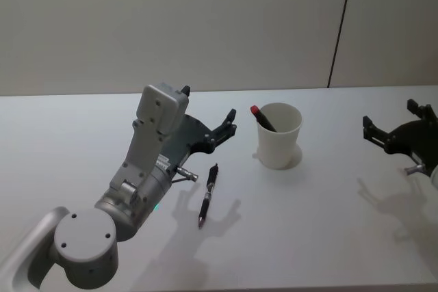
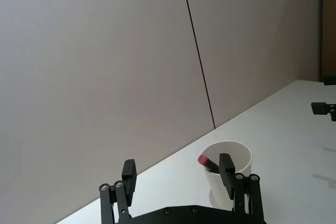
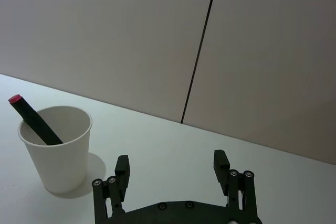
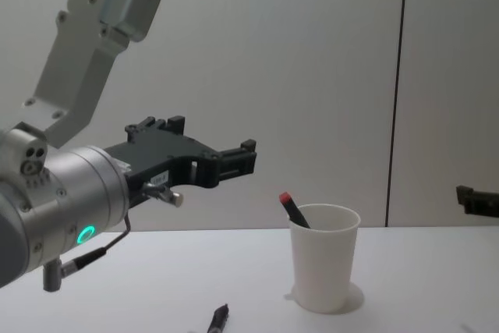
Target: Place the pen into the pen holder.
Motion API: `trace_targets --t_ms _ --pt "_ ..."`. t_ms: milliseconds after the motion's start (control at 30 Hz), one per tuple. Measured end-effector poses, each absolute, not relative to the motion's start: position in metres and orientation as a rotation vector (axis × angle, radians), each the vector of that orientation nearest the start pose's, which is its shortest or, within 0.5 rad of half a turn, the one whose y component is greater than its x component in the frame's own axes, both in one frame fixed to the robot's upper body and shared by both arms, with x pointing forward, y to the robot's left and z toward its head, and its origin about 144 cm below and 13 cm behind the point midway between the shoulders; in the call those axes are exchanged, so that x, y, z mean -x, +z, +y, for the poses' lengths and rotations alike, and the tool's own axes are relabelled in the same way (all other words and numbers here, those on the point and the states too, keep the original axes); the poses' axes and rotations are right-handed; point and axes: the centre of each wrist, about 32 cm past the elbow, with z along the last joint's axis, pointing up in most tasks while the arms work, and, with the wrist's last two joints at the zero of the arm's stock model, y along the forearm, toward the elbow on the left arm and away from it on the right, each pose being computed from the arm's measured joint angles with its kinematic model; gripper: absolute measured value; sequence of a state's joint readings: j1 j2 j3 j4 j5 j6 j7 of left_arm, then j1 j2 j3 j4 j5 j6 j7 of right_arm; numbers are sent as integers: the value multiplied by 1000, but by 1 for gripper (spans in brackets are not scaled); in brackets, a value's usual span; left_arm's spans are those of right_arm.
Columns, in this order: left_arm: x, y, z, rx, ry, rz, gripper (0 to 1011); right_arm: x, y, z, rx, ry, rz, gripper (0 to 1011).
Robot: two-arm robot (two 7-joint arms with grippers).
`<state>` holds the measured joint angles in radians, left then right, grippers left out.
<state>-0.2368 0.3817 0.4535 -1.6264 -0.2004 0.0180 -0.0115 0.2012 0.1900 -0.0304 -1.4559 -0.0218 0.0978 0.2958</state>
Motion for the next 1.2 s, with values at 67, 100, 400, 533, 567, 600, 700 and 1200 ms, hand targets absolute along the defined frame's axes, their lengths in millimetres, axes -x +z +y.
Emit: trace_targets --t_ms 67,100,400,533,567,600,700,1200 --pt "-492 1205 198 -66 1124 -264 1004 -515 1181 -281 195 -1281 -124 1002" --pt "-492 1205 198 -71 1125 -261 1004 -515 1181 -282 196 -1282 -124 1002" --pt "-491 1208 198 -106 1129 -222 1004 -512 1182 -283 201 -1283 -124 1002" --pt "-490 1209 197 -118 1135 -188 1004 -512 1182 -284 202 -1283 -124 1002" --pt "-489 1209 197 -122 1140 -174 1004 -512 1182 -284 203 -1283 -123 1002" --pt "-489 1209 197 -126 1142 -167 1004 -511 1182 -284 203 -1283 -123 1002" --pt "-488 1210 196 -142 1156 -127 1004 -511 1182 -284 203 -1283 -124 1002" --pt "-483 1206 197 -230 1211 57 1004 -511 1182 -284 205 -1283 -124 1002"
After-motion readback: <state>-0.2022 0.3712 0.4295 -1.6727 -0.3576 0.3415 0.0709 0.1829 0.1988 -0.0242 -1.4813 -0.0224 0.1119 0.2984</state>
